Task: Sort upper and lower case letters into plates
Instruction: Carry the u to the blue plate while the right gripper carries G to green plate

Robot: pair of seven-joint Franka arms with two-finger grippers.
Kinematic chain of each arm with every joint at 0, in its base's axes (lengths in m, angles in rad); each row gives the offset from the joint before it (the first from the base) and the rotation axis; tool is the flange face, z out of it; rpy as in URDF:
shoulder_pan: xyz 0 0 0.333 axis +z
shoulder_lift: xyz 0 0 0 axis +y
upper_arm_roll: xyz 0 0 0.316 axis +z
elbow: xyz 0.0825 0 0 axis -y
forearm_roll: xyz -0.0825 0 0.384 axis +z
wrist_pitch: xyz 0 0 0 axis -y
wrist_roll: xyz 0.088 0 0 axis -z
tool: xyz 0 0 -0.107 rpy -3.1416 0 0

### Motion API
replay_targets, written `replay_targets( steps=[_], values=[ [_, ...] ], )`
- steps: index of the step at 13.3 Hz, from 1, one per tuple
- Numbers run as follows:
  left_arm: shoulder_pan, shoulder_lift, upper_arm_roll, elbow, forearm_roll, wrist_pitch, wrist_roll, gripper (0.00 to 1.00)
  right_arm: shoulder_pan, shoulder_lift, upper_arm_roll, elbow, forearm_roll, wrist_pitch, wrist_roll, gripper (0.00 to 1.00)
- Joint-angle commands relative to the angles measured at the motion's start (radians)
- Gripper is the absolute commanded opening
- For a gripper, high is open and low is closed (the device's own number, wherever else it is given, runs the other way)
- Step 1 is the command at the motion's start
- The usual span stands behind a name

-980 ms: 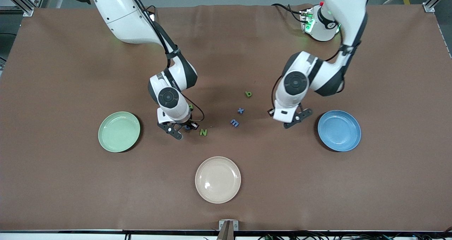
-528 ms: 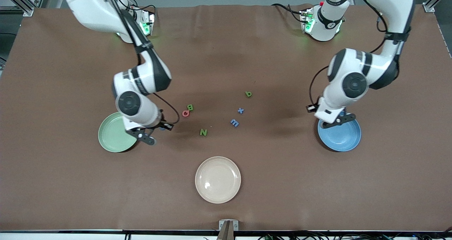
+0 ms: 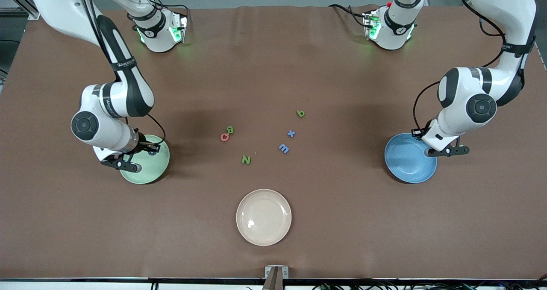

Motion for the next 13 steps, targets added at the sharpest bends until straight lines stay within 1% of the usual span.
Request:
replay_targets(
  steps=[1, 2, 5, 8, 9, 10, 11, 12, 13],
  values=[
    [0.03, 0.061, -0.01, 0.002, 0.022, 0.098, 0.031, 0.15, -0.037, -0.026, 0.021, -0.11, 0.001, 0.122, -0.051, 0.01],
    [0.031, 0.084, -0.01, 0.007, 0.022, 0.138, 0.029, 0.15, -0.037, -0.02, 0.021, -0.13, 0.001, 0.164, -0.053, 0.01],
    [0.03, 0.127, -0.01, 0.012, 0.022, 0.215, 0.028, 0.15, -0.042, -0.001, 0.021, -0.13, 0.001, 0.175, -0.053, 0.02],
    [0.03, 0.133, -0.009, 0.01, 0.028, 0.224, 0.028, 0.16, -0.071, 0.033, 0.021, -0.127, 0.001, 0.195, -0.061, 0.02],
    [0.03, 0.133, -0.01, 0.01, 0.028, 0.224, 0.028, 0.18, -0.077, 0.045, 0.021, -0.126, 0.001, 0.198, -0.074, 0.05],
    [0.03, 0.133, -0.01, 0.01, 0.028, 0.226, 0.029, 0.23, -0.081, 0.053, 0.021, -0.126, 0.001, 0.199, -0.076, 0.07],
    [0.03, 0.133, -0.01, 0.01, 0.028, 0.226, 0.029, 0.24, -0.086, 0.053, 0.021, -0.126, 0.001, 0.199, -0.076, 0.08],
    [0.03, 0.131, -0.01, 0.009, 0.028, 0.224, 0.029, 0.3, -0.086, 0.051, 0.021, -0.12, 0.003, 0.187, -0.073, 0.29],
    [0.027, 0.13, -0.01, 0.01, 0.028, 0.224, 0.028, 0.39, -0.085, 0.05, 0.022, -0.117, 0.003, 0.183, -0.071, 0.72]
  ],
)
